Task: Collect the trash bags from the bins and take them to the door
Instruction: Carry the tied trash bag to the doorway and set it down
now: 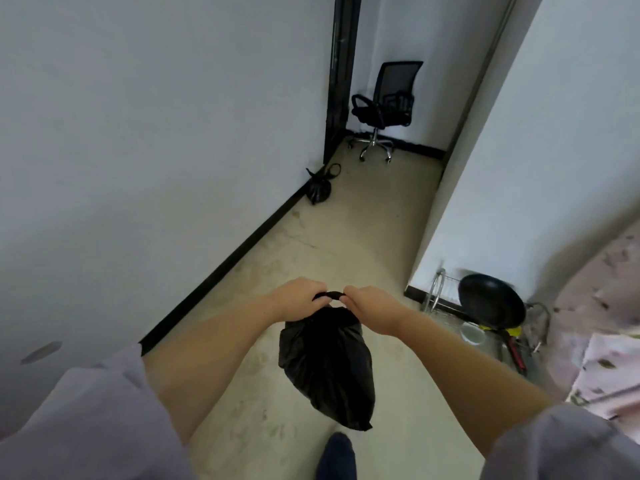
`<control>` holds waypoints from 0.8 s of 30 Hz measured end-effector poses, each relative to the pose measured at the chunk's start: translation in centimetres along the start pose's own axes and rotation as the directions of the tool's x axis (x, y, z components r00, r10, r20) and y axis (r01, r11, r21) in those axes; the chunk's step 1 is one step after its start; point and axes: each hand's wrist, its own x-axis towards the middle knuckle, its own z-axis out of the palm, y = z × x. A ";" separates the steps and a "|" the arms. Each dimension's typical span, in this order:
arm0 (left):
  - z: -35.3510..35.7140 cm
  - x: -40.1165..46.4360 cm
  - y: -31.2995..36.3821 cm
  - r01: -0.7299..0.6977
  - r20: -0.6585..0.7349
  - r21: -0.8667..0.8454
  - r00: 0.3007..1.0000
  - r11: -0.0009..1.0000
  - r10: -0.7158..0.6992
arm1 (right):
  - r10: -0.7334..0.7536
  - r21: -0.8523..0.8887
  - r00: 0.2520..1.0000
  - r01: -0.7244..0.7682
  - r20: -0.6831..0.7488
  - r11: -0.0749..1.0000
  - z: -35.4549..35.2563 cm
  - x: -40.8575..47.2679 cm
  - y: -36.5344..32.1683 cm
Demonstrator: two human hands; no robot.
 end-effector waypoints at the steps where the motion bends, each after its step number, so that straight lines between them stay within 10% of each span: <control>1: -0.8 2.3 -0.7 0.010 -0.004 0.001 1.000 1.000 -0.010 | -0.010 -0.003 1.000 0.010 -0.001 1.000 -1.0 2.2 1.3; 24: -15.2 47.8 -19.1 0.050 0.018 -0.100 0.999 0.994 -0.048 | -0.006 0.029 0.998 0.004 0.056 1.000 -19.3 44.8 24.1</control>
